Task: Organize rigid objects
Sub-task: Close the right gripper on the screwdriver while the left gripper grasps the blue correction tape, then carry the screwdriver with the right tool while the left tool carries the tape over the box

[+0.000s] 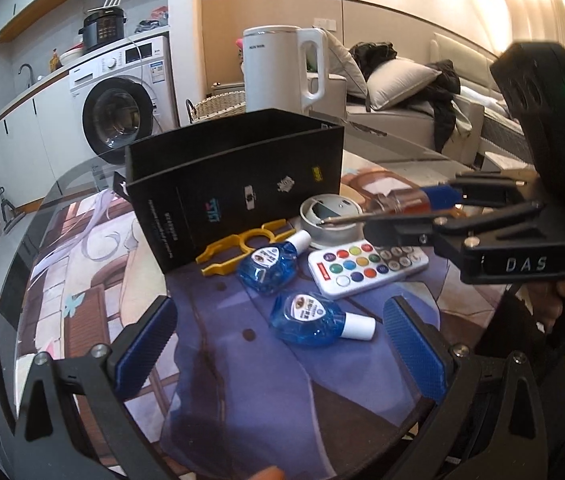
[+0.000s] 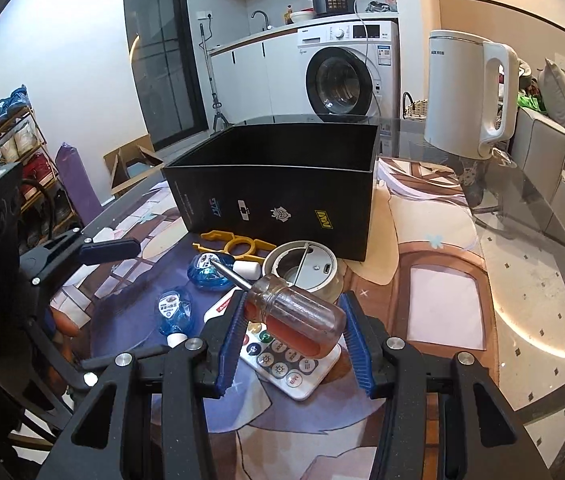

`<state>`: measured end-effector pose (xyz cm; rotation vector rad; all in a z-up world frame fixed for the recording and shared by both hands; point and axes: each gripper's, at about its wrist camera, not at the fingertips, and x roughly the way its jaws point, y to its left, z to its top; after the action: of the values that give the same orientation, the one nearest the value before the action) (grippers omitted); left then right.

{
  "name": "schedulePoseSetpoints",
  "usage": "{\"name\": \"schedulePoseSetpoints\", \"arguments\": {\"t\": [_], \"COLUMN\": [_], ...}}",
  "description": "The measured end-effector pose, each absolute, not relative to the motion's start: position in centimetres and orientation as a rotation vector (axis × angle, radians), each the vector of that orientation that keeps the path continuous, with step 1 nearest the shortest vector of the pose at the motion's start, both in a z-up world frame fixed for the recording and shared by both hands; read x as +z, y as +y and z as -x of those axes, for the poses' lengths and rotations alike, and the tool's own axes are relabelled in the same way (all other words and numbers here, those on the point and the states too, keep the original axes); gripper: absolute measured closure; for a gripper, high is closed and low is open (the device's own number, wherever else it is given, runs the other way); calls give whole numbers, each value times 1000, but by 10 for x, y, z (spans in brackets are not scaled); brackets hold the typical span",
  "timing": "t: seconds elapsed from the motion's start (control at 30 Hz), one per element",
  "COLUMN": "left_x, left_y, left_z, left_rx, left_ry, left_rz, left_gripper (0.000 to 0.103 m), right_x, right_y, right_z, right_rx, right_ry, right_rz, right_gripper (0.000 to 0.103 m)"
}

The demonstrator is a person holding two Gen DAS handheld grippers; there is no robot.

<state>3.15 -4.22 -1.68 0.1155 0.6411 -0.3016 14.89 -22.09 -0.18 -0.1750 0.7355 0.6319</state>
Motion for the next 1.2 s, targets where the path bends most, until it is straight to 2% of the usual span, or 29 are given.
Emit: {"name": "schedulePoseSetpoints", "arguments": {"t": [0.2,0.27,0.37,0.4,0.43,1.2], "left_x": [-19,-21,-23,-24,-25,1], "left_y": [-39,-41,-46,-48,-50,-25], "left_z": [-34,-33,-33,-32,-31,-30], "left_rx": [-318,-333,-357,-368,-379,-304], "left_ry": [661,663,664,669,673,575], "left_rz": [-99,-108,-135,-143,-147,-19], "left_gripper": [3,10,31,45,48,48], "right_x": [0,0,-1,-1,0,9], "right_y": [-219,-219,-218,-218,-218,-219], "right_z": [-148,-148,-148,-148,-148,-143], "right_rx": [638,637,638,638,639,641], "right_ry": [732,733,732,731,730,687], "right_rz": [174,173,173,173,172,165], "right_gripper": [56,56,56,56,56,56]}}
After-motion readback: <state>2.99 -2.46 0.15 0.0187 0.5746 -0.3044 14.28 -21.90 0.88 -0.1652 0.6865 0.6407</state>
